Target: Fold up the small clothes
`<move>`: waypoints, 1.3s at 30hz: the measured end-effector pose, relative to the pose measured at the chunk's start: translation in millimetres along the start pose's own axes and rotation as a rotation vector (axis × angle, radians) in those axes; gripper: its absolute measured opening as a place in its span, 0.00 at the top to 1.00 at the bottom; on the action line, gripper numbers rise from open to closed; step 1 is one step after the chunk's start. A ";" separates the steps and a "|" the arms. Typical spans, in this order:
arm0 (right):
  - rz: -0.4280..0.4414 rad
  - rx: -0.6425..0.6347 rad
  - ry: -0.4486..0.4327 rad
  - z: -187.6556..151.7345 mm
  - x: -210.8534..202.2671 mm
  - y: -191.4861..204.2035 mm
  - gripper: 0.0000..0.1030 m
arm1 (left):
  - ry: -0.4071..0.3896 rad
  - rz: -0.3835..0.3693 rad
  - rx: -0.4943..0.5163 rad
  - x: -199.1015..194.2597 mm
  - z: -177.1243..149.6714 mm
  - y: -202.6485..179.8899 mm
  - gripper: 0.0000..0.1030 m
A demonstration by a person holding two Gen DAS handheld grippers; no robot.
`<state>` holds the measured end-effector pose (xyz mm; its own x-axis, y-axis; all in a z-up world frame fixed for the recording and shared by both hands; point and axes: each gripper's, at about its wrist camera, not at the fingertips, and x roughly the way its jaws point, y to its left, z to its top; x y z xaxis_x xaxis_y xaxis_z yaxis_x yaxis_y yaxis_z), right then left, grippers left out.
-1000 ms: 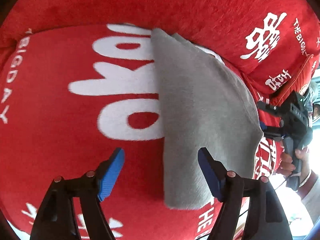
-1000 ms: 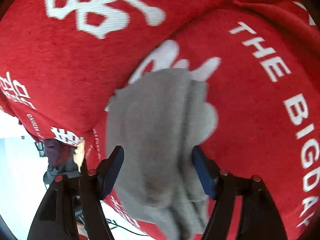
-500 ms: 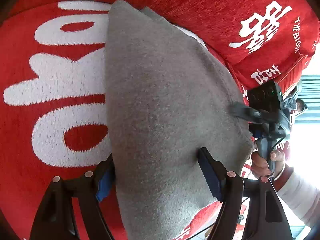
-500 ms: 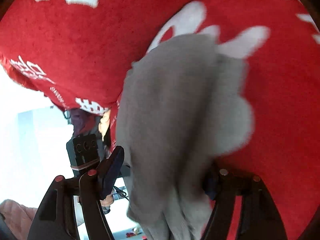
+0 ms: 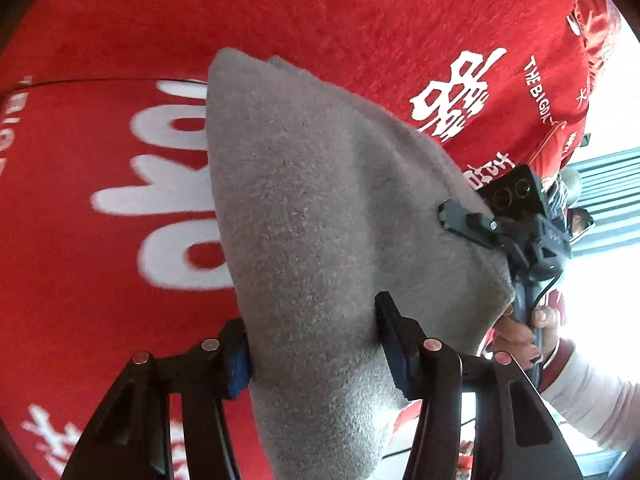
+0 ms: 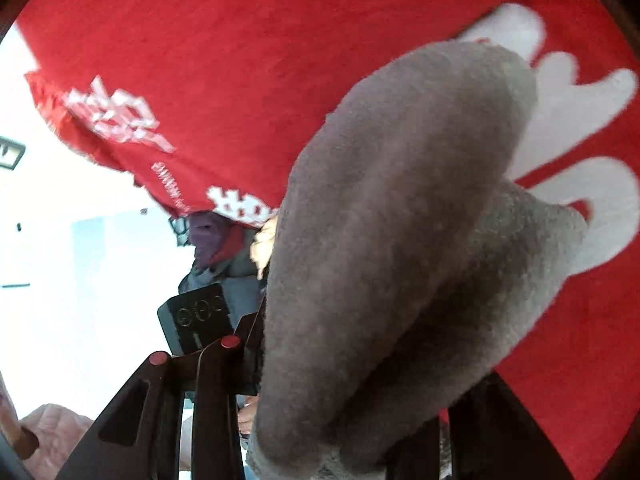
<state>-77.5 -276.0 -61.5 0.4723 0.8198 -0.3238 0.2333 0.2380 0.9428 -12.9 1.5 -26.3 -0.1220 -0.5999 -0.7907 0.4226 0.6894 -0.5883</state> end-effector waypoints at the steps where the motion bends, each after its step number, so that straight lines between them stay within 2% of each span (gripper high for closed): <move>1: 0.005 -0.006 0.009 -4.4 3.8 3.9 0.63 | -0.005 0.015 0.001 -8.3 -5.1 3.4 0.47; 6: 0.009 -0.014 0.073 -28.7 51.6 4.7 0.62 | -0.020 0.122 -0.001 -40.4 -37.9 39.2 0.46; 8: -0.059 -0.016 0.097 -32.7 73.9 -3.5 0.62 | -0.019 0.205 -0.010 -38.8 -49.6 59.2 0.46; 11: -0.312 0.032 0.104 -36.8 87.5 -25.1 0.59 | -0.008 0.371 -0.062 -33.0 -65.1 85.8 0.46; 12: -0.440 0.041 0.110 -40.4 85.0 -32.1 0.52 | -0.017 0.399 -0.076 -35.1 -68.9 89.9 0.44; 13: -0.474 0.037 0.104 -42.7 82.5 -32.6 0.47 | -0.023 0.412 -0.084 -37.6 -71.7 92.4 0.30; 14: -0.503 0.022 0.084 -47.1 76.2 -28.3 0.42 | -0.037 0.435 -0.096 -41.7 -74.6 93.7 0.20; 15: -0.536 -0.001 0.056 -52.5 62.9 -21.0 0.42 | -0.062 0.461 -0.100 -46.0 -76.7 93.2 0.11; 16: -0.550 -0.011 0.039 -55.7 56.0 -17.3 0.42 | -0.098 0.483 -0.097 -51.9 -78.6 90.8 0.11; 18: -0.552 -0.005 -0.024 -66.5 30.7 -8.5 0.42 | -0.117 0.498 -0.106 -55.9 -77.8 86.5 0.11; 19: -0.534 0.007 -0.043 -69.0 32.1 -0.1 0.42 | -0.124 0.508 -0.113 -56.7 -77.4 84.7 0.10; 20: -0.503 0.023 -0.060 -71.9 30.0 6.4 0.42 | -0.126 0.518 -0.117 -55.4 -76.4 82.5 0.05; 21: -0.465 0.040 -0.061 -76.3 26.8 5.5 0.42 | -0.129 0.533 -0.120 -53.2 -74.0 77.4 0.00; 23: -0.420 0.087 -0.041 -81.5 32.4 -3.5 0.42 | -0.143 0.574 -0.117 -50.7 -71.7 70.8 0.00; 25: -0.409 0.122 -0.018 -80.1 42.8 -13.0 0.60 | -0.162 0.589 -0.115 -53.2 -74.5 68.0 0.00; 26: -0.421 0.122 -0.011 -78.6 50.2 -12.0 0.92 | -0.164 0.592 -0.116 -52.4 -75.0 65.1 0.00; 29: -0.482 0.001 -0.020 -79.4 58.6 17.9 0.92 | -0.178 0.566 -0.116 -61.0 -78.6 62.2 0.00; 31: -0.568 -0.087 -0.022 -85.6 46.9 31.5 0.92 | -0.185 0.538 -0.124 -64.4 -80.6 63.5 0.00; 32: -0.615 -0.117 -0.015 -89.5 57.3 35.2 0.92 | -0.184 0.523 -0.126 -64.0 -81.0 64.6 0.00; 34: -0.753 -0.121 0.047 -95.6 64.9 5.7 0.92 | -0.174 0.532 -0.123 -59.6 -80.6 65.2 0.00; 35: -0.746 -0.069 0.061 -98.0 64.2 -10.0 0.92 | -0.163 0.535 -0.123 -57.0 -80.0 65.0 0.00; 38: -0.522 0.057 -0.046 -97.2 35.5 -18.4 0.89 | -0.158 0.516 -0.116 -55.4 -79.6 63.2 0.00; 39: -0.487 0.068 -0.093 -97.5 23.3 -14.7 0.86 | -0.151 0.512 -0.111 -53.8 -79.3 63.0 0.00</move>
<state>-152.8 -209.6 -75.2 0.3682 0.5714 -0.7334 0.4987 0.5444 0.6745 -51.0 109.4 -34.3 0.2079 -0.2222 -0.9526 0.2957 0.9426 -0.1553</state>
